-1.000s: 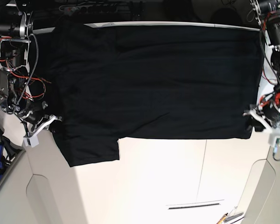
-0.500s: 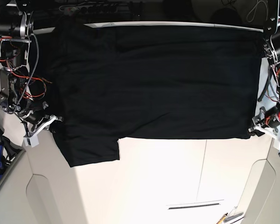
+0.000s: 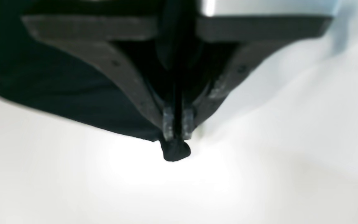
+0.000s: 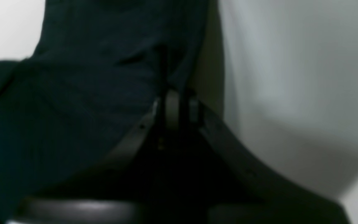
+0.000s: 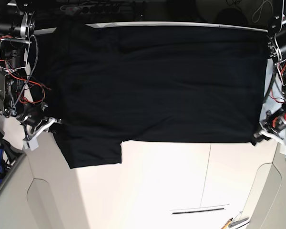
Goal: Fold the T-shirt properly
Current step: 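Grasp the hem corners of the shirt with both grippers, then fold the hem up over the shoulders with both grippers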
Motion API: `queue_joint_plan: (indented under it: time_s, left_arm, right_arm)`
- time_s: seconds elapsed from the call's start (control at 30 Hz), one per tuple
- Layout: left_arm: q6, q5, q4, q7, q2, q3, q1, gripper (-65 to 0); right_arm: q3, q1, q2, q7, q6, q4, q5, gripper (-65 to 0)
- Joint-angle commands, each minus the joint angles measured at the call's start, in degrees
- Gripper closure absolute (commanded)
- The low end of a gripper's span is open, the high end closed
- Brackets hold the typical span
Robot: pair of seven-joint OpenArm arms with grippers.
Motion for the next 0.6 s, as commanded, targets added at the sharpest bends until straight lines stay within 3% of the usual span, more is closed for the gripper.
queue_joint_plan:
  time_s: [0.0, 0.13, 0.33, 0.57]
  left_arm:
    - [-0.7, -2.3, 3.0, 0.3, -2.1, -0.7, -0.9, 0.0]
    - [-0.7, -9.7, 11.3, 10.3, -3.0, -3.3, 3.3, 0.0]
    - [-0.7, -26.1, 20.3, 27.9, -3.0, -10.3, 11.0, 0.0]
    - [-0.7, -31.3, 25.7, 34.4, -3.0, -17.9, 20.4, 0.0]
  right_arm:
    - [1.9, 1.4, 1.0, -0.6, 0.4, 2.8, 2.0, 0.0]
    - [9.1, -0.3, 1.0, -7.5, 0.4, 10.8, 5.9, 0.0]
    - [17.3, -8.0, 1.0, -17.2, 0.4, 26.3, 10.4, 0.0]
    - [20.2, -21.1, 1.0, -22.6, 0.4, 38.8, 13.0, 0.0]
